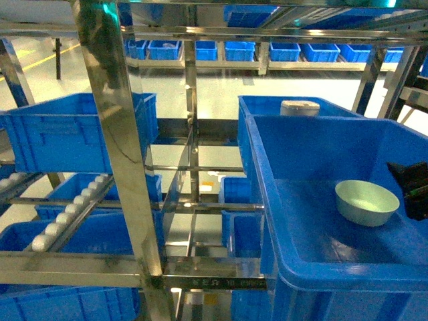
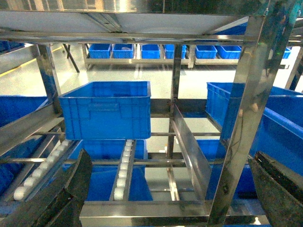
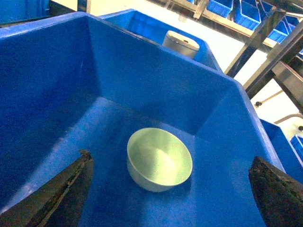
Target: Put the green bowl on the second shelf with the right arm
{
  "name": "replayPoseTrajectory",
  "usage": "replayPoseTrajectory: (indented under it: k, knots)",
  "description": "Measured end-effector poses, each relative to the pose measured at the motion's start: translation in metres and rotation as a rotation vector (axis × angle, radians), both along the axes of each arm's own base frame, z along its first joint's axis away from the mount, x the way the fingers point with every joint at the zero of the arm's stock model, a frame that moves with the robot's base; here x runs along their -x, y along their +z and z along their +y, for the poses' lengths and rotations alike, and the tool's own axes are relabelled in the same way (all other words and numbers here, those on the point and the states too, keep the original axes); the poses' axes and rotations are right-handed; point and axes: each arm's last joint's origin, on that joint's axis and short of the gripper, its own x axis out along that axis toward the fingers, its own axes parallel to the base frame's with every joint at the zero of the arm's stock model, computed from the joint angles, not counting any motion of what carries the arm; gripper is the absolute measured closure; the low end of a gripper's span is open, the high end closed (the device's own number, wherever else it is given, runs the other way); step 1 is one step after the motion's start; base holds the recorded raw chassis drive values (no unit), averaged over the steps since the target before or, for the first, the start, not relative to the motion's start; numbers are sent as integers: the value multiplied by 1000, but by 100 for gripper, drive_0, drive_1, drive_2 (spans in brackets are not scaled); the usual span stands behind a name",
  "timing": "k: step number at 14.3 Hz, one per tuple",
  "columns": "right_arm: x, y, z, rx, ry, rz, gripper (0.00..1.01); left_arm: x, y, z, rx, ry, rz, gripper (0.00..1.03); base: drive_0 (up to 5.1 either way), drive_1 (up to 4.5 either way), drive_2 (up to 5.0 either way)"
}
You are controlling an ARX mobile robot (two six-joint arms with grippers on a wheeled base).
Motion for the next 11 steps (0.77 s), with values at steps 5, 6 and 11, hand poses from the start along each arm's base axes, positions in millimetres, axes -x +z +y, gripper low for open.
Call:
replayPoseTrajectory:
  k: [5,6,11]
  knots:
    - [102,31,-36,-49,-94,-29,3,0,0,0,0,0,0,5,0,0,0]
    - [120,44,-46,-93,-130,-46,3,0,0,0,0,0,0,5,0,0,0]
    - [185,74,-46,-189,-204,-126,3,0,0,0,0,0,0,5,0,0,0]
